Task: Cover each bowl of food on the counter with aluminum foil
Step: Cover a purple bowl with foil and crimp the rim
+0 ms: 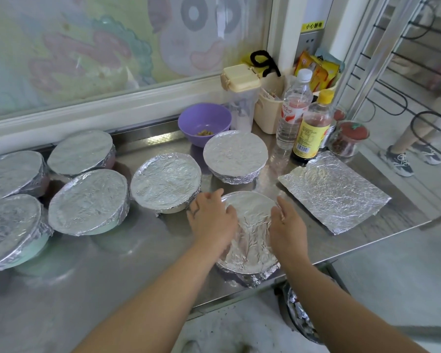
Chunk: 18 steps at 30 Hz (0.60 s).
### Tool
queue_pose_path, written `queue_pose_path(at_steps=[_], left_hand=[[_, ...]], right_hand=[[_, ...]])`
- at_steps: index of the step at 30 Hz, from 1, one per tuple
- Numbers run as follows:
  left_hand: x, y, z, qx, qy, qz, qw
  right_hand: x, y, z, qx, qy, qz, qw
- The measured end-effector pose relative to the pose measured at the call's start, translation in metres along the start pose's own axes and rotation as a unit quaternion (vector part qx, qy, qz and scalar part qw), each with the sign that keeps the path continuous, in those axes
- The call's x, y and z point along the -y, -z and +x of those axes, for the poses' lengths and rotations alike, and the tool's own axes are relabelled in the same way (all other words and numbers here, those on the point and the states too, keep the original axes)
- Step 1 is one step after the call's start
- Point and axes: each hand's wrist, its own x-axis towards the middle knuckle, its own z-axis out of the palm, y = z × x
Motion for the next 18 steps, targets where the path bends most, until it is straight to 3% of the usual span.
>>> queue_pose_path(at_steps=[4,8,18], left_hand=[[0.017,-0.007,0.01,0.005,-0.125,-0.074,0.989],[0.023,-0.013,0.015,-0.019,-0.12,-0.119,0.985],[0.02,-0.014,0.015,-0.03,-0.112,-0.094,0.989]], right_hand=[[-0.006,0.001,0.0,0.0,-0.053,0.102,0.993],[-0.011,0.003,-0.001,0.028,-0.081,0.151,0.985],[-0.012,0.005,0.001,0.06,-0.119,0.202,0.97]])
